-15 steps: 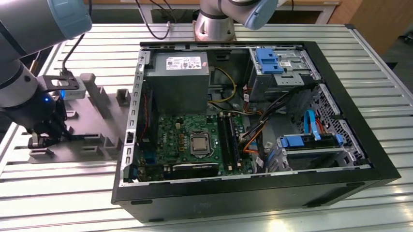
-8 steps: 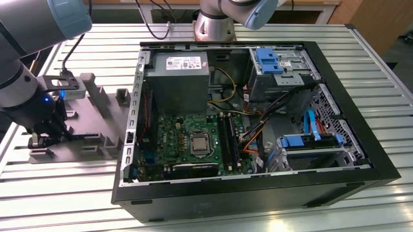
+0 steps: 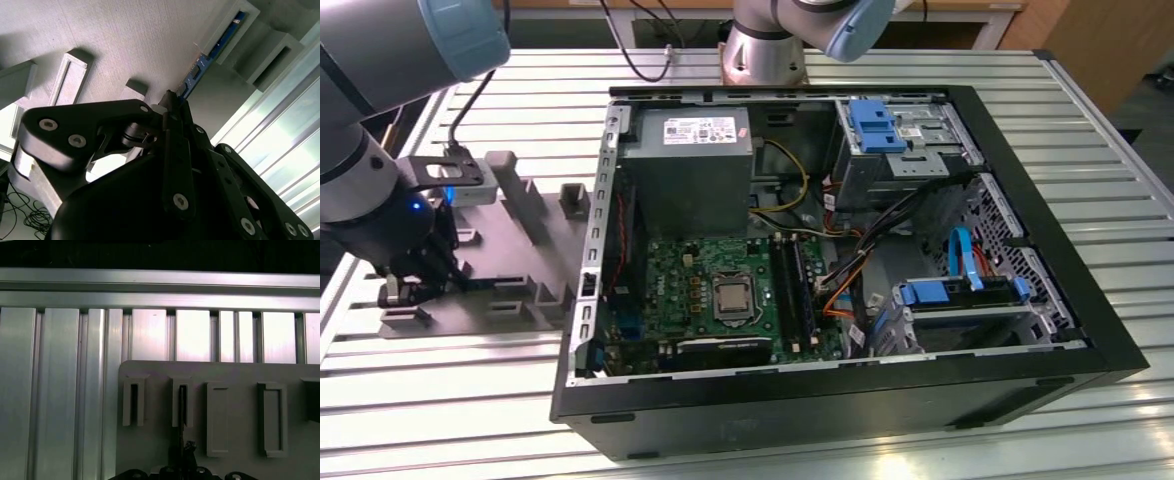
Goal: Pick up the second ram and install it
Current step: 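Pick up the second ram and move it above second insertion slot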
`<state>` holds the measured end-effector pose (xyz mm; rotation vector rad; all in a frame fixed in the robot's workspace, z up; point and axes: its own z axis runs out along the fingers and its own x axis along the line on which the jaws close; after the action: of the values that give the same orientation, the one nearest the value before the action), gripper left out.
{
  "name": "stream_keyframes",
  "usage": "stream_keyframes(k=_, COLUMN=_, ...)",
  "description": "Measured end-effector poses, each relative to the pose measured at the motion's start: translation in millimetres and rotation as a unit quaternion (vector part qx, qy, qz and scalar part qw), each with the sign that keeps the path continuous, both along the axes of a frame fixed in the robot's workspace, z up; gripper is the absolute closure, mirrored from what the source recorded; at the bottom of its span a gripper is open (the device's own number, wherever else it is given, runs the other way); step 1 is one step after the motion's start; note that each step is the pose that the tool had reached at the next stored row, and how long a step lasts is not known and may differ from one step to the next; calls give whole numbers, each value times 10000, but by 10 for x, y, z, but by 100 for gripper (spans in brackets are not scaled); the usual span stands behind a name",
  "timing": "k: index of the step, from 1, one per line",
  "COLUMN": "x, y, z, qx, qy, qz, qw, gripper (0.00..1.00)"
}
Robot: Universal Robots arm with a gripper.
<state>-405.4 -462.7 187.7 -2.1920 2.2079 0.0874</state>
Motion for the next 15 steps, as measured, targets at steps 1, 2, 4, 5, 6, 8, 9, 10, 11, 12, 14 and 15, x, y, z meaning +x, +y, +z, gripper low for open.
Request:
stream_keyframes(k=1, x=0, y=0, z=0, qx=0, qy=0, qz=0, qw=10000, gripper=86)
stream_keyframes(k=2, x=0, y=0, z=0, qx=1, qy=-1, qz=0, qw=10000, gripper=86)
stream_keyframes(k=4, x=0, y=0, z=12, qx=0, qy=0, qz=0, qw=10000, gripper=86)
stream_keyframes(k=5, x=0, y=0, z=21, qx=0, qy=-1, qz=0, qw=10000, gripper=86)
stream_keyframes(k=6, x=0, y=0, z=32, qx=1, qy=-1, qz=0, qw=10000, gripper=86)
stream_keyframes(k=8, x=0, y=0, z=62, qx=0, qy=0, qz=0, qw=10000, gripper=86)
stream_keyframes(k=9, x=0, y=0, z=78, qx=0, qy=0, qz=0, qw=10000, gripper=86)
stream_keyframes(k=10, x=0, y=0, z=96, qx=0, qy=0, qz=0, qw=10000, gripper=86)
stream_keyframes(k=11, x=0, y=0, z=113, qx=0, qy=-1, qz=0, qw=10000, gripper=86)
stream_keyframes(k=12, x=0, y=0, z=133, qx=0, qy=0, qz=0, qw=10000, gripper=86)
stream_keyframes(k=14, x=0, y=0, z=172, qx=0, qy=0, qz=0, qw=10000, gripper=86)
stream_keyframes(k=15, x=0, y=0, z=194, qx=0, qy=0, qz=0, qw=10000, gripper=86)
